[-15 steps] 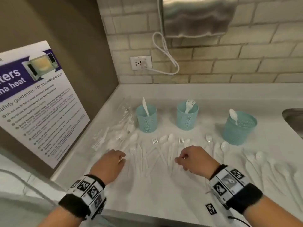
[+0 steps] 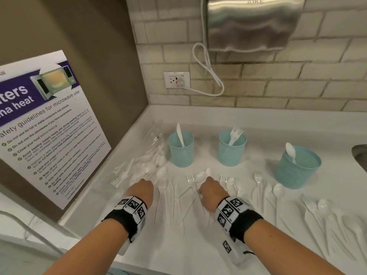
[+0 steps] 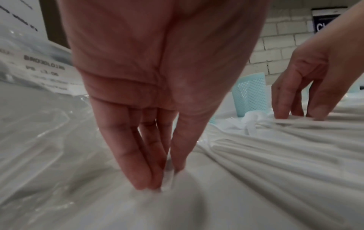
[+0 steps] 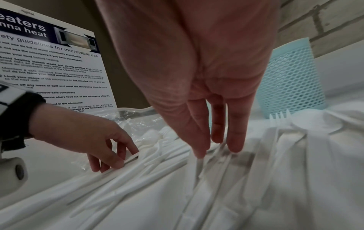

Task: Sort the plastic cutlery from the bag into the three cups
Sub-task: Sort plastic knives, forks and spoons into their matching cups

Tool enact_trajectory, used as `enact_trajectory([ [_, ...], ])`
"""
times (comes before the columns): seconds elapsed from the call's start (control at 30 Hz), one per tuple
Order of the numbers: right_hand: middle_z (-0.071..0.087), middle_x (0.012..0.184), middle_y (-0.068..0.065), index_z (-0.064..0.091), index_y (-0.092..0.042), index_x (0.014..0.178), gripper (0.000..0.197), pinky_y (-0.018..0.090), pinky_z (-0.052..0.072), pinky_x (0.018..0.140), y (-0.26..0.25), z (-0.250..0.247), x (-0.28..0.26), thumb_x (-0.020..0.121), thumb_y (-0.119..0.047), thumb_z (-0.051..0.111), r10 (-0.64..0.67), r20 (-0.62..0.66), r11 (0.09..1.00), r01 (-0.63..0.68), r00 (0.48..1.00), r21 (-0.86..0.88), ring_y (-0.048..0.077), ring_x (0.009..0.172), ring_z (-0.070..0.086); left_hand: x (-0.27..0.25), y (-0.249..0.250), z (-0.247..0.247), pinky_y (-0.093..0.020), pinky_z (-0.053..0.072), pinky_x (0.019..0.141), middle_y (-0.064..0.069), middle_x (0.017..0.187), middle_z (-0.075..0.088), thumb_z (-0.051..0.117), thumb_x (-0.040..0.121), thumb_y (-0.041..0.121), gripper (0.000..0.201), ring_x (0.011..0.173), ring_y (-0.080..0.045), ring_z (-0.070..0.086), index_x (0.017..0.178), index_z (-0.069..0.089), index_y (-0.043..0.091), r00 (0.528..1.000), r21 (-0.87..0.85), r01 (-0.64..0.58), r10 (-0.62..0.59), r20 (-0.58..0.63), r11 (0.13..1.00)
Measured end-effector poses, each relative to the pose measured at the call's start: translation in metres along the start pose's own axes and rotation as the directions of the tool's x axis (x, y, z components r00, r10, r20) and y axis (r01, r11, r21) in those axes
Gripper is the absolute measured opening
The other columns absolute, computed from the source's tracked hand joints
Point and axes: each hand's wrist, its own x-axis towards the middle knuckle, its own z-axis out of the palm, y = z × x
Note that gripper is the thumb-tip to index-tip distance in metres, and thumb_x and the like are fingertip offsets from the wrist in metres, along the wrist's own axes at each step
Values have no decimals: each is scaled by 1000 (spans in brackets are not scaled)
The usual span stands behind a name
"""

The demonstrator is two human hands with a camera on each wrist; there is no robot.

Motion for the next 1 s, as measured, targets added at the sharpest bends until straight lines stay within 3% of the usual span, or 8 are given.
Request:
enact_trajectory([
  [0.23, 52, 131, 15, 56, -2, 125, 35, 35, 40, 105, -18, 9, -3, 92, -8, 44, -122, 137, 992, 118, 983, 39, 30, 123, 48, -3, 0, 8, -30, 43, 97, -5, 126, 47, 43, 94, 23, 45, 113, -23, 53, 139, 41, 21, 993, -195, -75, 90, 73, 978],
  [0.4, 57, 130, 12, 61, -3, 120, 38, 30, 39, 105, -27, -1, -9, 88, 2, 42, -253, 141, 949, 218, 957, 228, 26, 122, 52, -10, 14, -3, -31, 42, 88, -11, 128, 46, 37, 93, 31, 40, 104, -25, 53, 120, 53, 5, 988, -329, -16, 66, 142, 944],
  [0.53, 47, 126, 8, 56, -16, 120, 47, 31, 41, 101, -7, -27, 6, 79, 6, 46, -173, -103, 938, 196, 980, 286, 25, 120, 46, -24, 25, -4, -39, 40, 100, -10, 144, 32, 50, 67, 76, 95, 128, -30, 40, 138, 41, 13, 974, -331, 74, 3, 226, 941],
  [0.63, 33, 140, 2, 36, -27, 138, 71, 38, 39, 104, 5, -34, 23, 76, 5, 48, -169, -40, 980, 172, 985, 100, 25, 129, 31, -33, 39, -6, -40, 37, 104, -8, 147, 22, 54, 48, 91, 129, 135, -27, 28, 145, 25, 12, 972, -227, 59, -4, 235, 972],
  [0.7, 23, 151, -4, 25, -36, 144, 82, 41, 35, 108, 9, -32, 33, 77, 3, 51, -246, 84, 969, 246, 966, 13, 25, 135, 23, -34, 47, -6, -42, 36, 105, -9, 149, 18, 56, 44, 92, 140, 137, -27, 24, 148, 17, 7, 974, -188, 66, -23, 224, 980],
  [0.77, 22, 154, -6, 28, -42, 143, 77, 40, 32, 111, 10, -27, 39, 81, -7, 57, -327, 156, 941, 336, 932, -32, 24, 137, 24, -34, 52, -5, -42, 37, 105, -12, 149, 15, 58, 45, 91, 142, 137, -29, 23, 149, 12, 5, 976, -150, 77, -44, 211, 986],
  [0.87, 36, 144, -4, 39, -43, 138, 57, 40, 37, 104, 6, -14, 37, 87, -26, 58, -380, 124, 920, 388, 916, -46, 21, 129, 31, -33, 57, 0, -42, 38, 105, -14, 148, 13, 61, 51, 85, 138, 137, -30, 20, 149, 8, 3, 979, -141, 86, -57, 198, 986],
  [1.0, 41, 129, 3, 43, -39, 136, 49, 41, 46, 92, -2, -3, 28, 89, -29, 54, -449, 97, 883, 457, 888, -104, 22, 122, 35, -27, 60, 5, -37, 43, 95, -12, 136, 25, 69, 61, 69, 111, 126, -29, 31, 141, 27, 4, 988, -212, 84, -54, 144, 974],
])
